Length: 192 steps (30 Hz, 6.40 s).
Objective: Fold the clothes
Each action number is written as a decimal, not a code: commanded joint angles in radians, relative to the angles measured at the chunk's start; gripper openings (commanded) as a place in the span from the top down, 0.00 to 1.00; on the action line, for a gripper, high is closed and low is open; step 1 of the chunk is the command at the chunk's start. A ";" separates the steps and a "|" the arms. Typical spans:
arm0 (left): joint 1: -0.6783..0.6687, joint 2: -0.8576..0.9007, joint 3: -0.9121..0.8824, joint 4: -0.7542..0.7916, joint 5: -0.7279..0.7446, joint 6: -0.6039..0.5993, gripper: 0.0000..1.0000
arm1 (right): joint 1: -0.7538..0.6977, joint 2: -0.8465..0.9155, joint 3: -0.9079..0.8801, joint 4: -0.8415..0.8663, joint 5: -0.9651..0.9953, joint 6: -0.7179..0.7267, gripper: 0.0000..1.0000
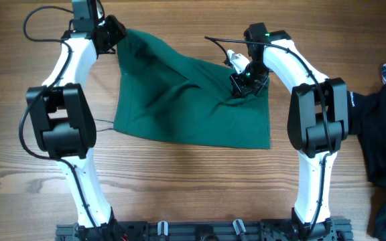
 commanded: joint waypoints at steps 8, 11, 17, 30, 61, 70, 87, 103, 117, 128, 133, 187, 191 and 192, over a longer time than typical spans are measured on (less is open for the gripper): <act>0.003 0.074 0.001 0.000 -0.033 0.048 0.52 | -0.002 0.010 -0.019 0.031 0.029 0.013 0.95; 0.003 0.074 0.001 0.000 0.003 0.048 0.69 | -0.002 0.010 -0.019 0.031 0.029 0.013 0.95; 0.009 0.074 0.001 -0.032 0.013 0.167 0.44 | -0.002 0.010 -0.019 0.034 0.029 0.013 0.94; 0.038 -0.087 0.001 -0.185 0.158 0.286 0.93 | -0.002 0.010 -0.019 0.050 0.029 0.013 0.91; 0.035 0.066 0.001 -0.109 0.122 0.518 0.86 | -0.002 0.010 -0.019 0.091 0.029 0.014 0.89; 0.032 -0.106 0.001 -0.424 0.159 0.510 0.94 | -0.002 0.010 -0.019 0.097 0.029 0.013 0.89; 0.024 -0.141 -0.074 -0.446 -0.045 0.329 0.25 | -0.002 0.010 -0.019 0.132 0.029 0.011 0.89; 0.087 0.072 -0.074 -0.032 0.161 0.470 0.35 | -0.002 0.010 -0.019 0.150 0.029 0.013 0.89; 0.084 0.038 -0.074 0.008 0.349 0.459 0.80 | -0.002 0.010 -0.019 0.151 0.029 0.014 0.89; 0.072 -0.147 -0.074 -0.300 0.345 0.460 0.96 | -0.002 0.010 -0.019 0.156 0.029 0.013 0.89; 0.007 -0.147 -0.074 -0.463 0.237 0.467 0.96 | -0.002 0.010 -0.019 0.167 0.029 0.013 0.89; 0.114 -0.158 -0.358 0.058 0.113 -0.431 0.86 | -0.002 0.010 -0.019 0.197 0.029 0.011 0.89; 0.114 -0.159 -0.357 0.179 0.229 -0.418 0.96 | -0.002 0.009 -0.005 0.276 0.029 0.042 0.89; 0.114 -0.160 -0.356 0.220 0.275 -0.377 0.96 | -0.002 0.008 0.009 0.281 0.029 0.052 0.89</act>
